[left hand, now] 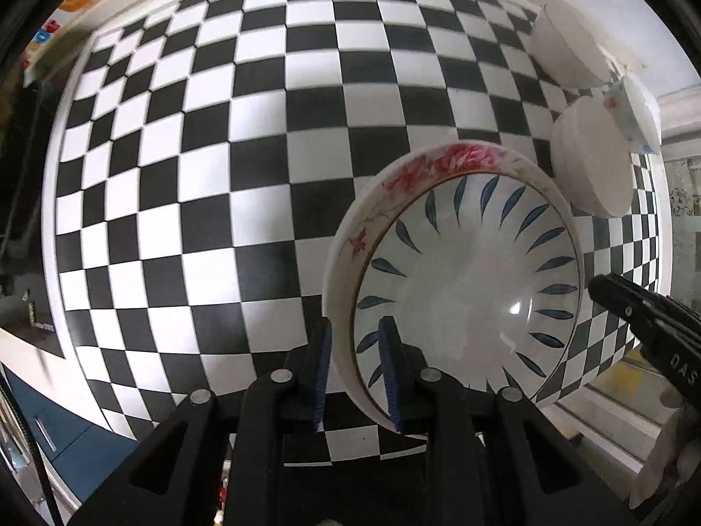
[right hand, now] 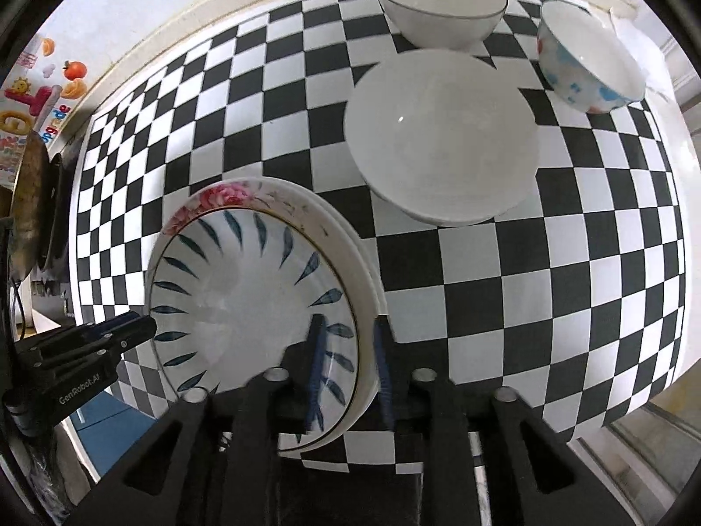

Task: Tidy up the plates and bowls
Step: 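Lower the plate stack onto the cloth and open both tools, then move both tools to a white bowl and grip its rim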

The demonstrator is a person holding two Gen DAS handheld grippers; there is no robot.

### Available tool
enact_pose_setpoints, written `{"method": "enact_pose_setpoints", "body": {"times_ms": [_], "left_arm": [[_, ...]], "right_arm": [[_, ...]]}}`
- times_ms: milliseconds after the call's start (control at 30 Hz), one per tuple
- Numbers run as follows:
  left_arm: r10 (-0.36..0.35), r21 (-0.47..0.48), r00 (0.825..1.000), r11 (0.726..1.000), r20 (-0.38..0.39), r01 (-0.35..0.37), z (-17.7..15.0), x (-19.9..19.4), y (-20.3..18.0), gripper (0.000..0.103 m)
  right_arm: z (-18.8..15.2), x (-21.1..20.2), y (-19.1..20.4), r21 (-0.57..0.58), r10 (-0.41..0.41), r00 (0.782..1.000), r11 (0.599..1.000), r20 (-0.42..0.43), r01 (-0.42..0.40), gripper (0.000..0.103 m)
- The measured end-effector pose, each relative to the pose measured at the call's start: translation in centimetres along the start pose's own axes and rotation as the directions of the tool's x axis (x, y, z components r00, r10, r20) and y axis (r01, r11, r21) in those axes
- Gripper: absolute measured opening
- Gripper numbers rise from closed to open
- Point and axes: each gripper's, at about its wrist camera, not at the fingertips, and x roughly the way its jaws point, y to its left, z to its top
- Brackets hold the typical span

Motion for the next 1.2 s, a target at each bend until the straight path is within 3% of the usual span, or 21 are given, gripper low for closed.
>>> {"method": "enact_pose_setpoints", "body": {"times_ms": [133, 300, 367, 533, 600, 833, 1000, 1200], "left_arm": [[0.025, 0.010, 0.996, 1.000, 0.085, -0.026, -1.2, -2.2, -0.4, 0.036], [0.030, -0.008, 0.980, 1.000, 0.196, -0.029, -3.2, -5.7, -0.9, 0.071], [0.022, -0.011, 0.971, 1.000, 0.236, -0.020, -4.6, -7.0, -1.2, 0.078], [0.029, -0.015, 0.949, 1.000, 0.313, -0.026, -7.8, -11.0, -2.3, 0.080], [0.031, -0.018, 0.940, 0.999, 0.340, -0.026, -9.1, -12.3, -2.8, 0.086], [0.043, -0.015, 0.906, 0.999, 0.420, -0.041, -14.6, -17.3, -3.8, 0.087], [0.025, -0.004, 0.899, 1.000, 0.438, -0.025, -16.8, -19.3, -4.2, 0.087], [0.014, 0.003, 0.890, 1.000, 0.456, -0.017, -18.0, -20.7, -4.0, 0.087]], "right_arm": [[-1.1, -1.4, 0.7, -0.022, -0.010, 0.999, 1.000, 0.039, 0.011, 0.048], [-3.3, -4.1, 1.8, -0.046, 0.019, 0.994, 0.999, 0.105, -0.014, 0.072], [-4.4, -5.6, 2.1, -0.058, 0.022, 0.990, 0.998, 0.136, -0.015, 0.078], [-7.5, -9.7, 3.2, -0.103, 0.008, 0.977, 0.995, 0.212, 0.015, 0.083], [-9.0, -11.7, 3.7, -0.127, 0.011, 0.969, 0.992, 0.248, 0.022, 0.084], [-13.6, -18.7, 4.3, -0.158, 0.029, 0.932, 0.987, 0.361, 0.031, 0.085], [-16.2, -22.4, 4.2, -0.159, 0.037, 0.914, 0.987, 0.405, 0.031, 0.086], [-17.6, -24.1, 4.7, -0.180, 0.047, 0.912, 0.983, 0.407, 0.029, 0.086]]}}
